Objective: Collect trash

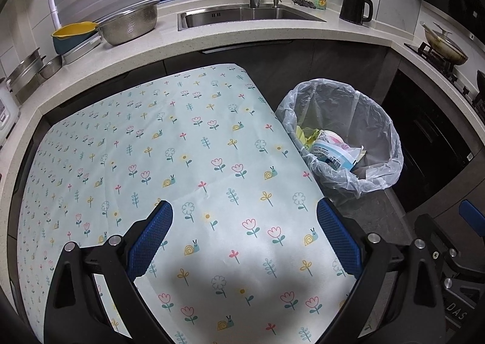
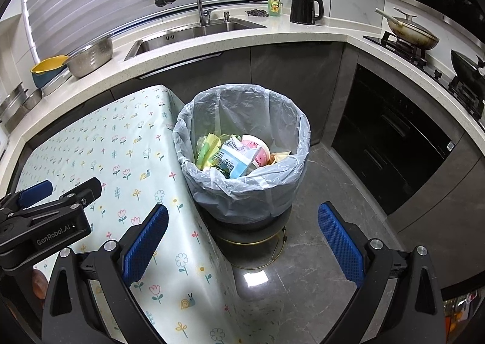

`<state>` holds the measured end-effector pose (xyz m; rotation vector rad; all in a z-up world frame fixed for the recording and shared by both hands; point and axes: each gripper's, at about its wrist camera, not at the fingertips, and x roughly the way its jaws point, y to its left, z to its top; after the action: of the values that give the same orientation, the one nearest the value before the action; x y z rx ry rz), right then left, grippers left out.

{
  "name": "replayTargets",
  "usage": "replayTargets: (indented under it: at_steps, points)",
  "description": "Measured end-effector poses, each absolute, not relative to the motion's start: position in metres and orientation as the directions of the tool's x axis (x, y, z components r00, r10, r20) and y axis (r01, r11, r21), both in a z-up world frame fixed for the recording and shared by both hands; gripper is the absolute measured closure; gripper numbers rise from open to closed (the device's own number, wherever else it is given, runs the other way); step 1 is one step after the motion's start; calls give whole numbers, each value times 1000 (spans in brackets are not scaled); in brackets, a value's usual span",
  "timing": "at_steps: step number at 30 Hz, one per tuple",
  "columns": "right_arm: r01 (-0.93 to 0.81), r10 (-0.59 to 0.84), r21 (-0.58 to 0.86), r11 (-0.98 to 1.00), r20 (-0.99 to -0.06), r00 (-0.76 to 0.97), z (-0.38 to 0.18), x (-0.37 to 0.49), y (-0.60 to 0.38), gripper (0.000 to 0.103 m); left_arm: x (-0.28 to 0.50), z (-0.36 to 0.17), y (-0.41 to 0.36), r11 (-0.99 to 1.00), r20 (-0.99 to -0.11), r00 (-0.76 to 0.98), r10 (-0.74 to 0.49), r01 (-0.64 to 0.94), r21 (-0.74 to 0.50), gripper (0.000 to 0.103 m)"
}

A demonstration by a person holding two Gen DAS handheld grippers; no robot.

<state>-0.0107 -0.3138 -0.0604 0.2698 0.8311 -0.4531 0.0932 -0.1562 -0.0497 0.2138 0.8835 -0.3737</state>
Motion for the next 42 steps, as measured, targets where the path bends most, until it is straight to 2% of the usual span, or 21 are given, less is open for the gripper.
replayTargets:
  at_steps: [42]
  points:
    - [475,-268,46,879,-776,572,-72,-8,-310,8,94,-64,-152,917,-801,566,-197,395,54,12]
